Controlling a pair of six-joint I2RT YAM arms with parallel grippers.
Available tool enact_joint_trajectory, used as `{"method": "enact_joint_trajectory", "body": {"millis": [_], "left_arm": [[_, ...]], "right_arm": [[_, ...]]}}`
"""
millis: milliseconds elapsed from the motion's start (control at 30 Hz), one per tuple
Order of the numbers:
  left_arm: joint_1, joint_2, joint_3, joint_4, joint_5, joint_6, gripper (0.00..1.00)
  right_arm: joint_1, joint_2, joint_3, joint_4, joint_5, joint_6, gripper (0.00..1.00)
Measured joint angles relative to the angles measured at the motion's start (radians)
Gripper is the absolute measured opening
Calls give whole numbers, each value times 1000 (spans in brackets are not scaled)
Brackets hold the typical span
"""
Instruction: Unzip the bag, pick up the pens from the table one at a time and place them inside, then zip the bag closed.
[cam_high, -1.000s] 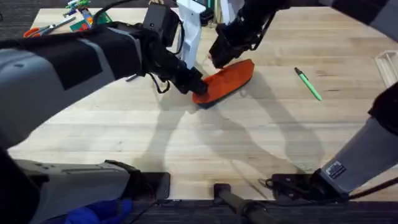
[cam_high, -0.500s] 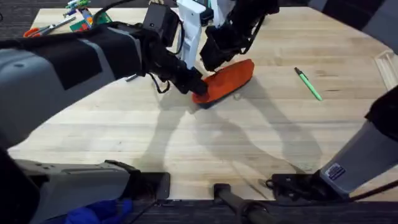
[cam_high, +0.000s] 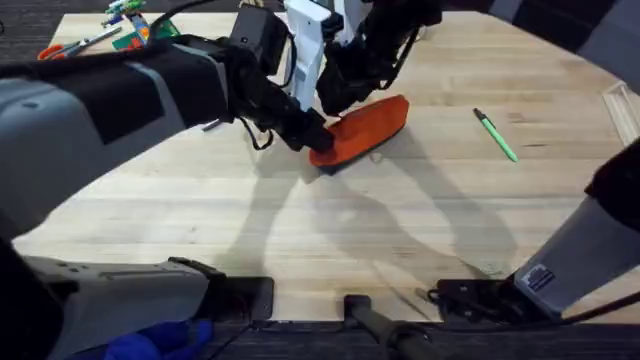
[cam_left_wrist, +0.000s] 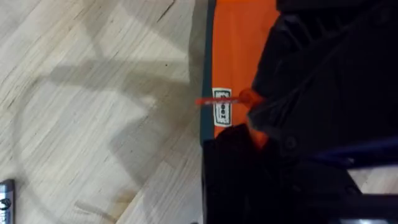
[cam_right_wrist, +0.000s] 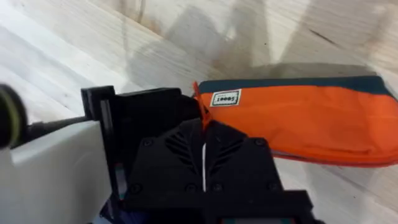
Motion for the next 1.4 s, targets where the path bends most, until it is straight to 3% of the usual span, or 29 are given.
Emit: {"method": "enact_joint_trajectory", "body": {"millis": [1400], "left_arm": [[0, 0, 0, 0, 0, 0, 42]], "right_arm": [[18, 0, 0, 7, -4, 105, 31]]}}
